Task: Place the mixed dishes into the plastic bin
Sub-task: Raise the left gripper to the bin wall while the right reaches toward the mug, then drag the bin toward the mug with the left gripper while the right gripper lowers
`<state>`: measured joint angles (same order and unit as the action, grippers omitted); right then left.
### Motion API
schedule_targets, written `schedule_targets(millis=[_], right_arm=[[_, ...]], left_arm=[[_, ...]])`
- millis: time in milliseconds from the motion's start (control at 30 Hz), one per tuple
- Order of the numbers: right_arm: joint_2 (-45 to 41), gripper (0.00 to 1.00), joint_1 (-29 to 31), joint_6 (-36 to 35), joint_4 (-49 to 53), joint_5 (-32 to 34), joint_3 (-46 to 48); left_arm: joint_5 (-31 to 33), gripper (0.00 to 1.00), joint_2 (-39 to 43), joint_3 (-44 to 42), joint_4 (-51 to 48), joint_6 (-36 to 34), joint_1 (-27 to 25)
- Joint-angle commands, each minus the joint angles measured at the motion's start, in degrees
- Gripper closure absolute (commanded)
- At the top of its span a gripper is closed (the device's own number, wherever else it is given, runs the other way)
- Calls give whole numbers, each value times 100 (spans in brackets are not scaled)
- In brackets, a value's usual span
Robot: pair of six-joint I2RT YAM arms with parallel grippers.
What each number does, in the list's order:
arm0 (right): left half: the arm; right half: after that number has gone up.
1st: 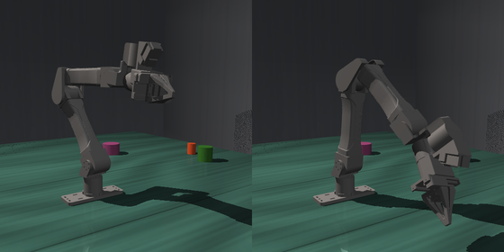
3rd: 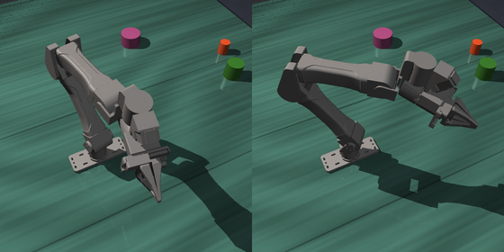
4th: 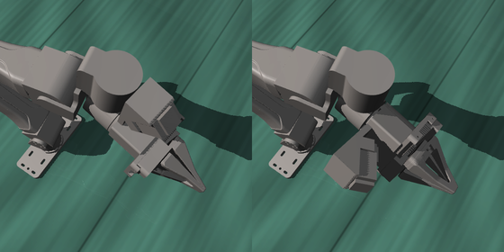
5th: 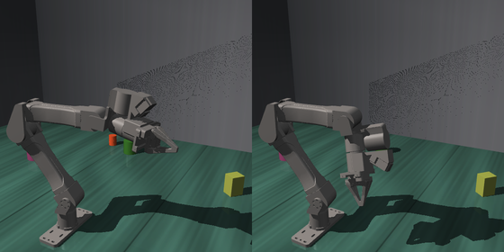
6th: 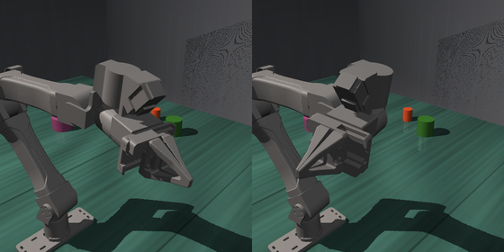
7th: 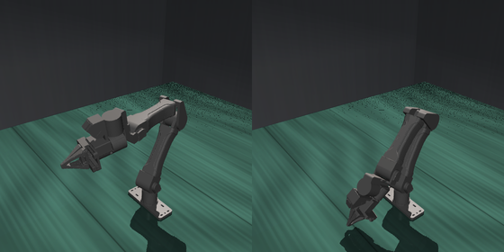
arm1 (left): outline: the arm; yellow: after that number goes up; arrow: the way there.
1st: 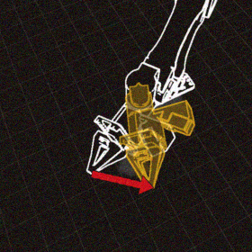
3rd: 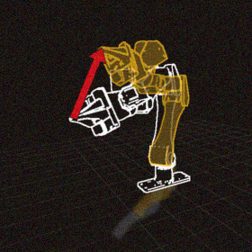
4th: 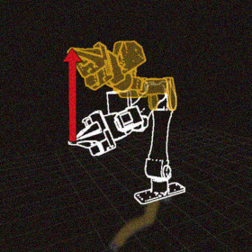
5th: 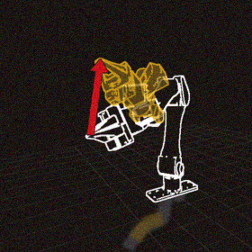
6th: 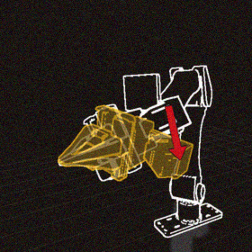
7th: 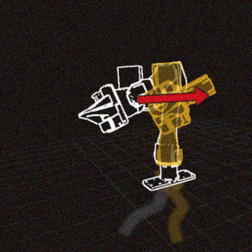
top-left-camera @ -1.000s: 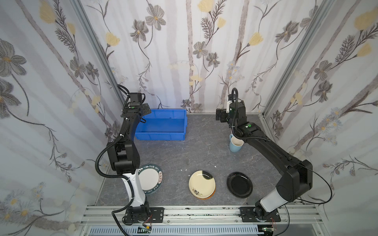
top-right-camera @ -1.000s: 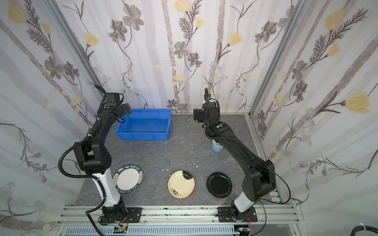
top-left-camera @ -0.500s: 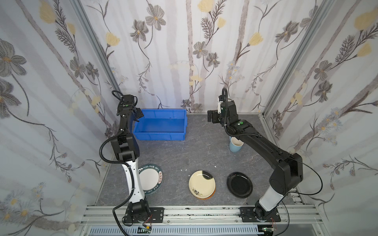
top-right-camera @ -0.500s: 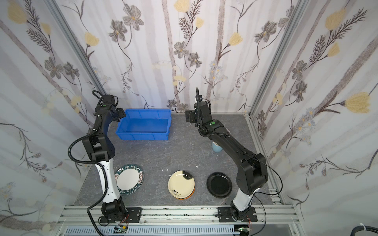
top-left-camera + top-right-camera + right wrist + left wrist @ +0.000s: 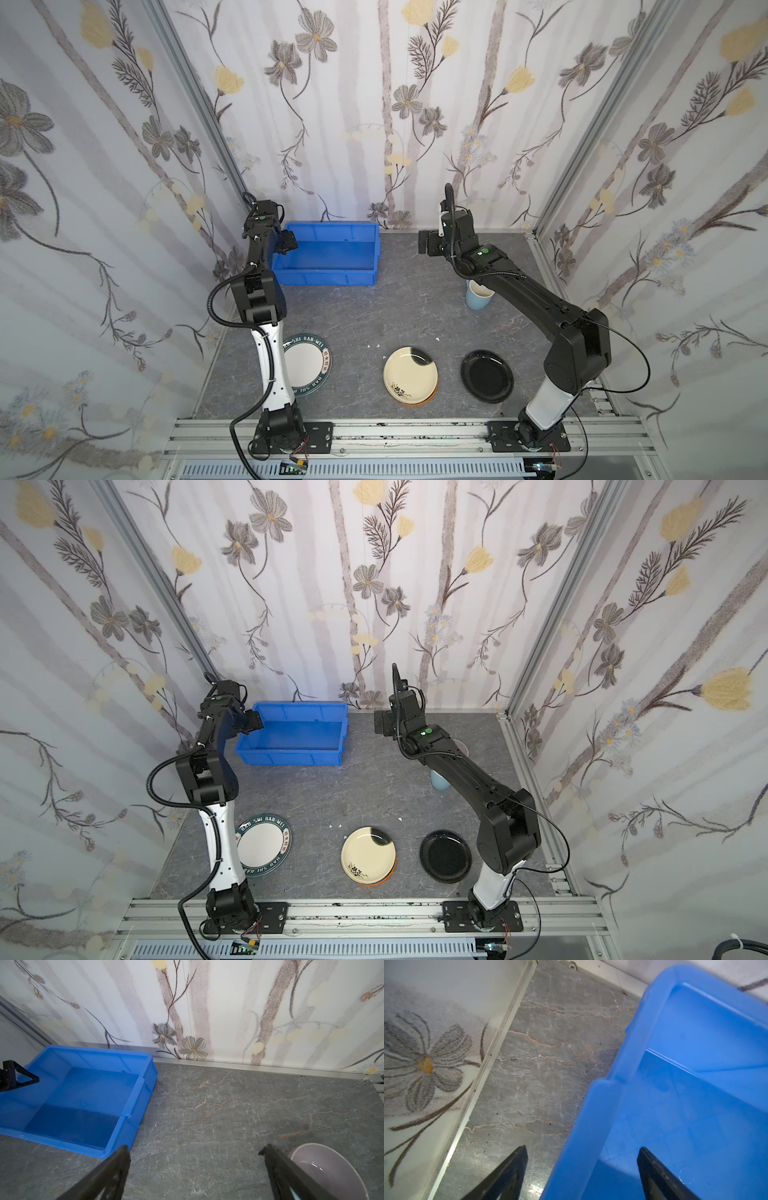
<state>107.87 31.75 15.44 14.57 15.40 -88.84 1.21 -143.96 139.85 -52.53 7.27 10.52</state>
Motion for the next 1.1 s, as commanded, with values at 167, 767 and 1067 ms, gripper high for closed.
schedule_targets(millis=[167,767,1067], right_arm=[[-486,0,31,317,-291,88,796],[-1348,0,-290,343,677,488,1232],[-1873,0,-714,440,714,286,1610]], left_arm=[[-532,46,117,-198,-165,-261,-291],[-629,79,706,-1503,-72,-148,-1533],[-645,90,1145,-2222,207,-230,-1912]])
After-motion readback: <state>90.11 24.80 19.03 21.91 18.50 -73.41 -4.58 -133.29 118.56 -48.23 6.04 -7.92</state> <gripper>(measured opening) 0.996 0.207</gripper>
